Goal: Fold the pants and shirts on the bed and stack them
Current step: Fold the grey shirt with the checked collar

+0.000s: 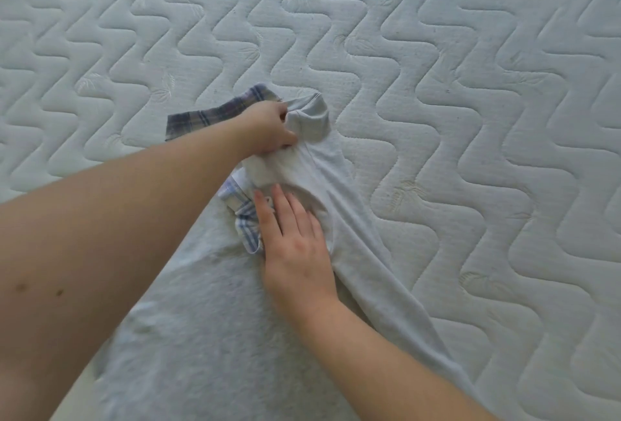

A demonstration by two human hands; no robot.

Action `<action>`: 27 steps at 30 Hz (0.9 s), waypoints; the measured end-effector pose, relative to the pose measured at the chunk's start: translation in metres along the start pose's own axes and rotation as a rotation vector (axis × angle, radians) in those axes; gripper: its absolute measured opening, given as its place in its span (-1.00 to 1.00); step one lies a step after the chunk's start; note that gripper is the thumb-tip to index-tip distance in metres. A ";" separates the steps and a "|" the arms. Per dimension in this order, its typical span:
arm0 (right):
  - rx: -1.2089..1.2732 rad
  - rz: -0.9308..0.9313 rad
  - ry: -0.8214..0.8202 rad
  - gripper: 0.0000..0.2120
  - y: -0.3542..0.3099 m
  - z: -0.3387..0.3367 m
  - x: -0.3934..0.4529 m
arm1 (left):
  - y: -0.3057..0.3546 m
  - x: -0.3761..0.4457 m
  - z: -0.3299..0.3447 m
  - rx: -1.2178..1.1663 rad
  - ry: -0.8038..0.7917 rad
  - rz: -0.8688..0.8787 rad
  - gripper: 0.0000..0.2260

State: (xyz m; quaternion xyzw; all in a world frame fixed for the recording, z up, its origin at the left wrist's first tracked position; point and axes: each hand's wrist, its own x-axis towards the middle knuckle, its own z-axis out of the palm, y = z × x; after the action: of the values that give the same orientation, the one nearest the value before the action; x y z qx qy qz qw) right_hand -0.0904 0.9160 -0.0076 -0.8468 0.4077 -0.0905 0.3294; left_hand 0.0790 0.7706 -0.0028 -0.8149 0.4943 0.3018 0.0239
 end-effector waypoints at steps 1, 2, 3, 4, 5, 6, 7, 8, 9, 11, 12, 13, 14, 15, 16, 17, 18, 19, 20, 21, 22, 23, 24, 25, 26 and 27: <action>-0.004 -0.022 -0.022 -0.40 0.000 0.000 0.002 | -0.003 0.001 0.000 0.013 -0.012 -0.012 -0.68; -0.030 -0.048 -0.059 -0.41 0.000 0.000 0.004 | -0.004 0.003 0.001 -0.020 -0.030 -0.030 -0.66; -0.067 -0.080 -0.100 -0.44 0.003 0.001 0.006 | -0.004 0.003 0.004 -0.082 -0.037 -0.059 -0.62; -0.103 -0.117 -0.137 -0.43 0.006 0.003 0.007 | -0.002 0.003 0.007 -0.149 -0.016 -0.078 -0.58; -0.130 -0.152 -0.165 -0.41 0.009 0.004 0.006 | 0.001 0.005 0.012 -0.203 0.023 -0.080 -0.57; -0.138 -0.180 -0.184 -0.37 0.011 0.004 0.003 | 0.004 0.007 0.017 -0.235 0.070 -0.067 -0.59; -0.134 -0.200 -0.196 -0.34 0.013 0.002 -0.003 | 0.008 0.010 0.021 -0.251 0.112 -0.058 -0.66; -0.132 -0.213 -0.198 -0.32 0.016 0.000 -0.010 | 0.012 0.010 0.022 -0.257 0.147 -0.061 -0.74; -0.139 -0.212 -0.177 -0.33 0.020 -0.002 -0.018 | 0.014 0.010 0.023 -0.262 0.178 -0.078 -0.81; -0.179 -0.154 -0.082 -0.35 0.032 -0.010 -0.038 | 0.019 0.009 0.025 -0.246 0.244 -0.118 -0.81; -0.210 -0.106 -0.061 -0.33 0.039 -0.014 -0.050 | 0.023 0.006 0.026 -0.206 0.285 -0.124 -0.79; -0.248 -0.060 -0.050 -0.28 0.047 -0.018 -0.062 | 0.026 0.001 0.026 -0.163 0.343 -0.116 -0.77; -0.287 -0.014 -0.040 -0.24 0.055 -0.022 -0.073 | 0.030 -0.006 0.027 -0.134 0.411 -0.090 -0.74; -0.329 0.034 -0.024 -0.22 0.063 -0.025 -0.083 | 0.035 -0.016 0.029 -0.140 0.472 -0.046 -0.73; -0.369 0.083 -0.001 -0.20 0.071 -0.027 -0.094 | 0.039 -0.030 0.033 -0.187 0.524 0.010 -0.73; -0.406 0.125 0.038 -0.20 0.079 -0.029 -0.104 | 0.044 -0.045 0.039 -0.262 0.571 0.069 -0.75; -0.433 0.159 0.079 -0.20 0.086 -0.029 -0.114 | 0.049 -0.064 0.047 -0.350 0.604 0.114 -0.79; -0.456 0.185 0.117 -0.21 0.092 -0.029 -0.125 | 0.054 -0.086 0.059 -0.436 0.621 0.136 -0.83; -0.477 0.203 0.149 -0.22 0.098 -0.029 -0.136 | 0.057 -0.109 0.073 -0.503 0.618 0.128 -0.87; -0.499 0.210 0.178 -0.23 0.102 -0.029 -0.147 | 0.058 -0.132 0.089 -0.552 0.598 0.090 -0.85; -0.520 0.209 0.201 -0.24 0.107 -0.029 -0.160 | 0.058 -0.155 0.107 -0.592 0.560 0.028 -0.76; -0.539 0.201 0.219 -0.26 0.110 -0.029 -0.173 | 0.058 -0.177 0.126 -0.638 0.492 -0.059 -0.67; -0.556 0.196 0.226 -0.28 0.113 -0.029 -0.187 | 0.058 -0.195 0.145 -0.696 0.392 -0.171 -0.61; -0.573 0.203 0.219 -0.31 0.114 -0.029 -0.201 | 0.059 -0.211 0.162 -0.752 0.264 -0.296 -0.59; -0.587 0.226 0.198 -0.35 0.114 -0.028 -0.216 | 0.060 -0.223 0.177 -0.815 0.131 -0.415 -0.59; -0.599 0.264 0.172 -0.40 0.114 -0.028 -0.229 | 0.063 -0.232 0.188 -0.895 0.029 -0.508 -0.60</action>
State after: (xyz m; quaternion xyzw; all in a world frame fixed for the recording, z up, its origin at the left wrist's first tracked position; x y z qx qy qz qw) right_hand -0.3238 1.0230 -0.0316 -0.8351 0.5486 0.0058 0.0395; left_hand -0.1374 0.9856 -0.0204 -0.8438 0.1032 0.4572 -0.2615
